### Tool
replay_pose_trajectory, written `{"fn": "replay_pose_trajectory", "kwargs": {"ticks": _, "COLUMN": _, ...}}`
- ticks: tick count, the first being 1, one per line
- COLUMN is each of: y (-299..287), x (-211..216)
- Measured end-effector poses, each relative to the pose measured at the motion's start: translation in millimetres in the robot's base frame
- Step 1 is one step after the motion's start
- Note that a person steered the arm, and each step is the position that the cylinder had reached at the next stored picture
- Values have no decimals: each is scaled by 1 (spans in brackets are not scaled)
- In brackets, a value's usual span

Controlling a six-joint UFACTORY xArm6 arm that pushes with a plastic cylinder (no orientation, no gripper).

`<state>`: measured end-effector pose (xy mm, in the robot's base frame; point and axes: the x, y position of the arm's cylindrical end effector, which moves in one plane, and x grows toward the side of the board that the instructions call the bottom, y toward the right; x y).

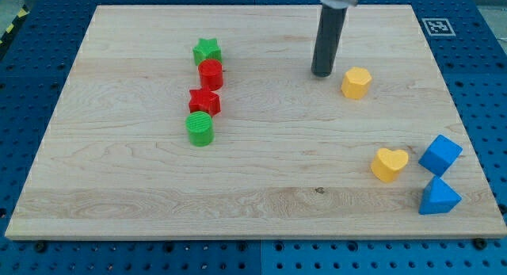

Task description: Move yellow hexagon closer to yellow heart

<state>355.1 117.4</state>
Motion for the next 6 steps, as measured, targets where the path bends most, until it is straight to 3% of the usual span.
{"fn": "replay_pose_trajectory", "kwargs": {"ticks": 2, "y": 24, "x": 3}}
{"fn": "replay_pose_trajectory", "kwargs": {"ticks": 4, "y": 30, "x": 74}}
{"fn": "replay_pose_trajectory", "kwargs": {"ticks": 5, "y": 36, "x": 83}}
{"fn": "replay_pose_trajectory", "kwargs": {"ticks": 6, "y": 48, "x": 60}}
